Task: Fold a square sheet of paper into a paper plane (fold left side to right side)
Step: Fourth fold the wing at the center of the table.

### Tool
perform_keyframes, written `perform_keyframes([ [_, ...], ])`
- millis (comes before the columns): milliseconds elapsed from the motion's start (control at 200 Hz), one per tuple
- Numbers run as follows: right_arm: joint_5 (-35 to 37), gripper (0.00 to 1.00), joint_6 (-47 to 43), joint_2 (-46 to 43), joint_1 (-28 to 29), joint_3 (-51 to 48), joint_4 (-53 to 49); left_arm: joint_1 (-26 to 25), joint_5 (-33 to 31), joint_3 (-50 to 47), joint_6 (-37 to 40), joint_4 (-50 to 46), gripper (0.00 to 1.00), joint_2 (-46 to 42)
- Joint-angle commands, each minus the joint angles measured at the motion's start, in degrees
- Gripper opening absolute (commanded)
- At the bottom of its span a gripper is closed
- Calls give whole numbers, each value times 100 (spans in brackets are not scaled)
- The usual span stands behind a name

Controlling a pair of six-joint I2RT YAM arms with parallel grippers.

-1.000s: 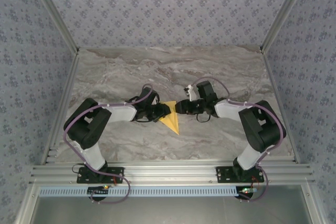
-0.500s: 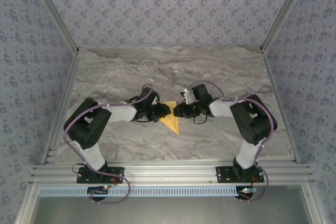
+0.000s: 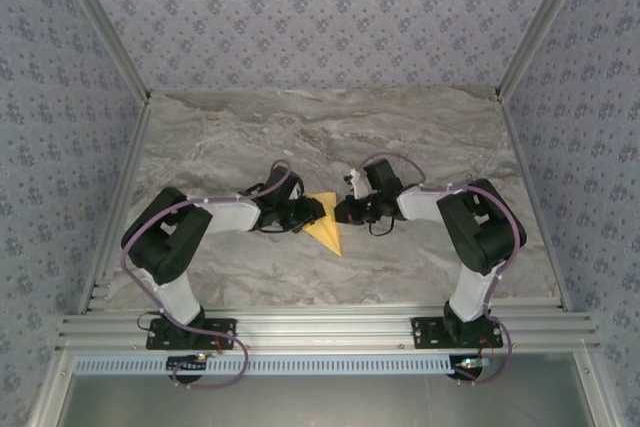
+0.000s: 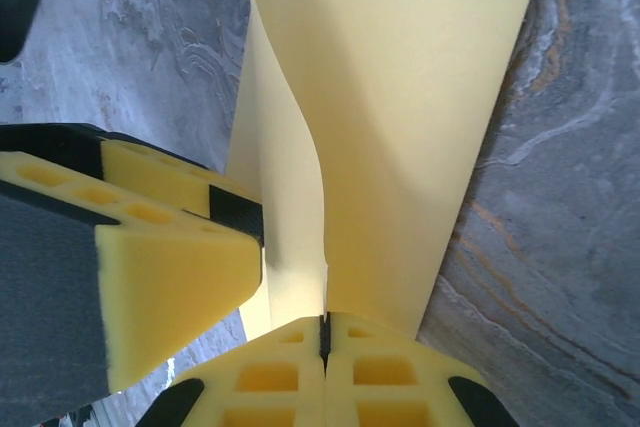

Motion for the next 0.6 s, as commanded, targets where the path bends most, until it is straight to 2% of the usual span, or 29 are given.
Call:
perform_keyframes([
  [0, 164, 7, -133, 118, 29, 142, -228, -34, -128, 68, 42, -286, 41, 132],
  [595, 282, 7, -184, 188, 73, 99, -338, -30, -120, 58, 53, -303, 41, 151],
])
